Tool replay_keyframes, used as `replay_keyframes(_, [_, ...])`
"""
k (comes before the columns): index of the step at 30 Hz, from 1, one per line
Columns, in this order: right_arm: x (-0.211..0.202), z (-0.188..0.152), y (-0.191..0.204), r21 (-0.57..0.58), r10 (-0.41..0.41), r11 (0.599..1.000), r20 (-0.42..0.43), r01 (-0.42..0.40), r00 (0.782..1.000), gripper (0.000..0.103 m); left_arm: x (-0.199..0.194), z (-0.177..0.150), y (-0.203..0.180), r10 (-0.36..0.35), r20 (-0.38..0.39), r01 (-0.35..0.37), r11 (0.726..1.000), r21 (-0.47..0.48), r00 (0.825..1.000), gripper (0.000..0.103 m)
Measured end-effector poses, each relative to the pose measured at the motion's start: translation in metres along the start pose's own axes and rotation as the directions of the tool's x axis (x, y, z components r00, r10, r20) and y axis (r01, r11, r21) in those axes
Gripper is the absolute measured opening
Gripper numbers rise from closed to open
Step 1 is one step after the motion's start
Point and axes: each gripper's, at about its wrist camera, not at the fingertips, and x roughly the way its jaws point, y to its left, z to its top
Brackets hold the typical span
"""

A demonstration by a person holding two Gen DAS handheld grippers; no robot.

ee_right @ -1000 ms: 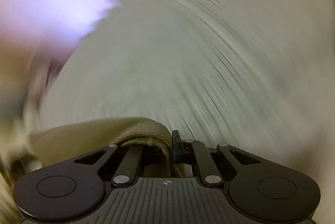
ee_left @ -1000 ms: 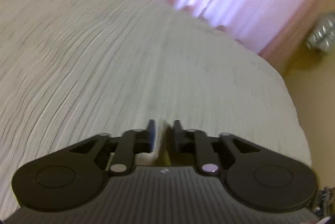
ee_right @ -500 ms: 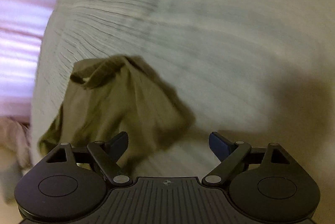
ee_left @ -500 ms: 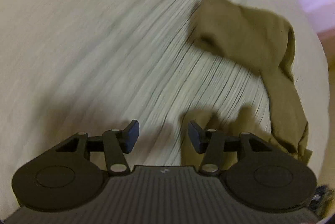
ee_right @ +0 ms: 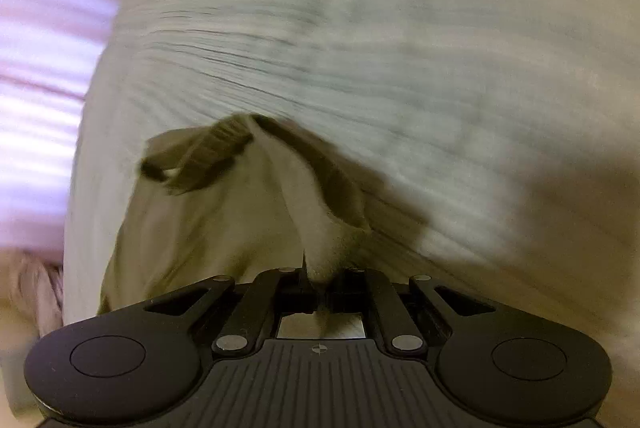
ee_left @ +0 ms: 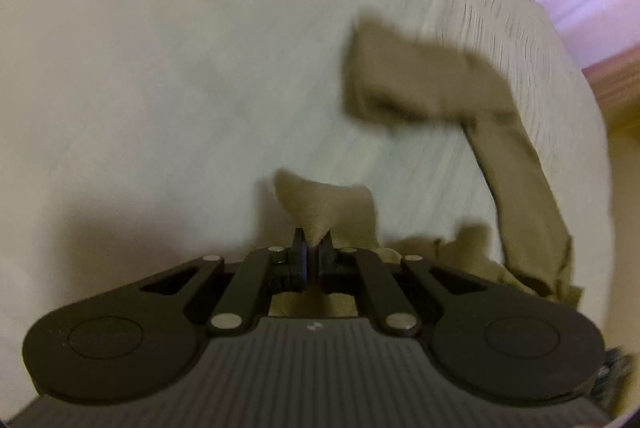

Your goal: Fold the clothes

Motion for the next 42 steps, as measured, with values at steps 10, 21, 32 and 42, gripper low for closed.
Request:
replay_keyframes(10, [-0.088,-0.032,0.003,-0.073,-0.053,0.996,-0.119,0.044,0.992,0.002,-0.112,0.055,0.091,0.284,0.127,-0.303,0.936,0.178,0.95,0.003])
replay_keyframes(21, [-0.057,-0.11,-0.083,0.1,-0.18,0.978,-0.041,0.183,0.983,0.085,-0.075,-0.03,0.216,0.284,0.071,-0.267,0.945,-0.189,0.956,0.039])
replay_keyframes(32, [-0.049,-0.136,-0.089,0.093,-0.084,0.993,0.052,0.079,0.995,0.008,-0.061,-0.025,0.243,0.107,0.257,0.006,0.914,-0.405,0.96,0.0])
replay_keyframes(42, [-0.06,-0.135,-0.092,0.094,-0.123,0.988,0.013,0.121,0.992,0.01,-0.069,-0.024,0.238,0.265,0.16,-0.23,0.951,-0.208,0.951,0.024])
